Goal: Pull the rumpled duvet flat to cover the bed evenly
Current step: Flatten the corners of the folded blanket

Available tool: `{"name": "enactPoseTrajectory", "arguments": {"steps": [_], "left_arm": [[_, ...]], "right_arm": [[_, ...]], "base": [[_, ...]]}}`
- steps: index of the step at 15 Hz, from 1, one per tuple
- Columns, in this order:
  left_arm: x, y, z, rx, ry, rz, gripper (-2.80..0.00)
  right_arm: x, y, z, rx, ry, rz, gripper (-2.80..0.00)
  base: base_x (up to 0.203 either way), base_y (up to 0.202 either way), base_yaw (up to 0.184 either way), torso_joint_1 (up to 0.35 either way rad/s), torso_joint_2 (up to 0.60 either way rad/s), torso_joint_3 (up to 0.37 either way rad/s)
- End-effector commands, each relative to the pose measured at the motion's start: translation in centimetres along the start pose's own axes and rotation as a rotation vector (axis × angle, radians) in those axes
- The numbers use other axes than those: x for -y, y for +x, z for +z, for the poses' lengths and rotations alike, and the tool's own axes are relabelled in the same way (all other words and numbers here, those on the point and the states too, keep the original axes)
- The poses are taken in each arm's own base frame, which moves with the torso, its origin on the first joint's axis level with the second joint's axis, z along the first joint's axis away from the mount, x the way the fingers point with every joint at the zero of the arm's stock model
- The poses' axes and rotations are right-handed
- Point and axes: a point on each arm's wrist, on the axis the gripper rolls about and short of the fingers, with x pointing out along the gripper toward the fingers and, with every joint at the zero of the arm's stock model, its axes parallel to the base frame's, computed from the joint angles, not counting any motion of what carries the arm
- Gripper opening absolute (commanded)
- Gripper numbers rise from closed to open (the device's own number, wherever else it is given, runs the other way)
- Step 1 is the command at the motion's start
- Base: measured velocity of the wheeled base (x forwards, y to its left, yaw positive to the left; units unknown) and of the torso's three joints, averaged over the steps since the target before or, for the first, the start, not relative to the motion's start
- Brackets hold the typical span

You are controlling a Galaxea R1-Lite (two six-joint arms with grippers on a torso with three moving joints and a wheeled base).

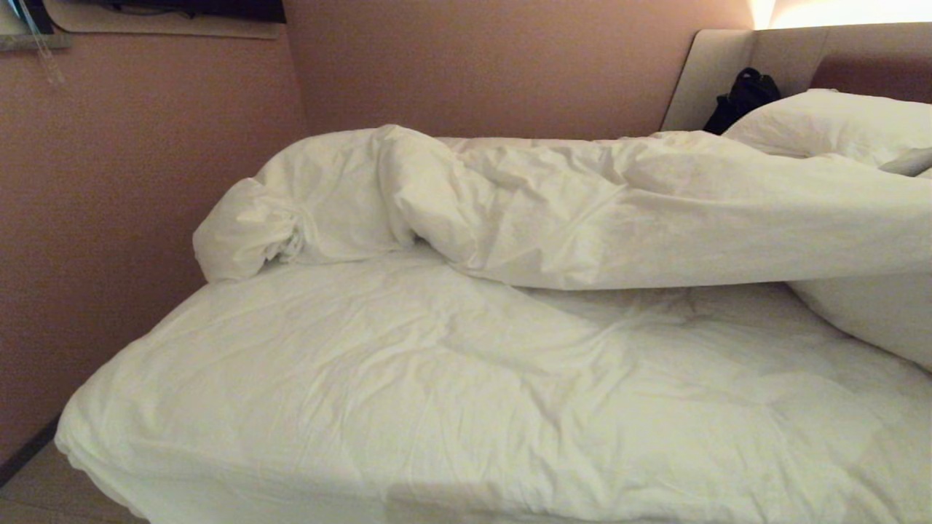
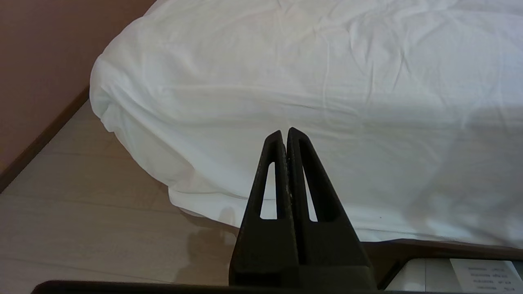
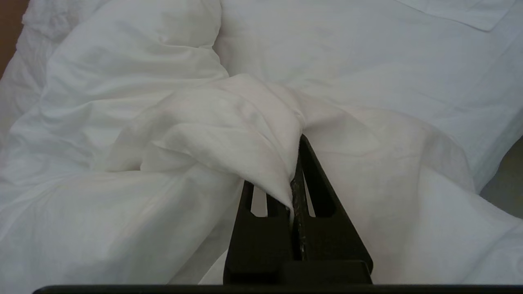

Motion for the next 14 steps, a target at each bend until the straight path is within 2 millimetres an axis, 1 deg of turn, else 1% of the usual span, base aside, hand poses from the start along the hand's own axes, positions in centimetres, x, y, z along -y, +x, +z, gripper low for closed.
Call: {"name": "enactPoseTrajectory", "arguments": {"steps": [1, 5, 6, 9, 11, 12, 14], "left_arm": [[0.0, 0.0, 0.0, -0.001, 0.000, 0.001, -2.80], [0.0, 0.0, 0.0, -0.001, 0.000, 0.001, -2.80], [0.0, 0.0, 0.0, -0.001, 0.000, 0.001, -2.80], [0.0, 0.0, 0.0, -0.001, 0.000, 0.001, -2.80], [0.0, 0.0, 0.0, -0.001, 0.000, 0.002, -2.80], [0.0, 0.0, 0.0, -0.001, 0.000, 0.001, -2.80], [0.0, 0.0, 0.0, -0.001, 0.000, 0.001, -2.80]], "right_arm": [[-0.1, -0.4, 0.0, 0.000, 0.001, 0.005, -2.80], [0.0, -0.2, -0.2, -0.010, 0.002, 0.004, -2.80], [0.0, -0.2, -0.2, -0.012, 0.002, 0.004, 0.00], [-0.3, -0.8, -0.5, -0.035, 0.004, 0.008, 0.00], [-0.7, -1.9, -1.0, -0.075, -0.007, 0.065, 0.00], [-1.0, -2.5, -1.2, -0.098, -0.009, 0.090, 0.00], [-2.1, -4.8, -2.2, -0.149, -0.028, 0.181, 0.00]], "base": [[0.000, 0.000, 0.000, 0.000, 0.00, 0.000], [0.000, 0.000, 0.000, 0.000, 0.00, 0.000], [0.000, 0.000, 0.000, 0.000, 0.00, 0.000], [0.000, 0.000, 0.000, 0.000, 0.00, 0.000], [0.000, 0.000, 0.000, 0.000, 0.00, 0.000], [0.000, 0.000, 0.000, 0.000, 0.00, 0.000], [0.000, 0.000, 0.000, 0.000, 0.00, 0.000]]}}
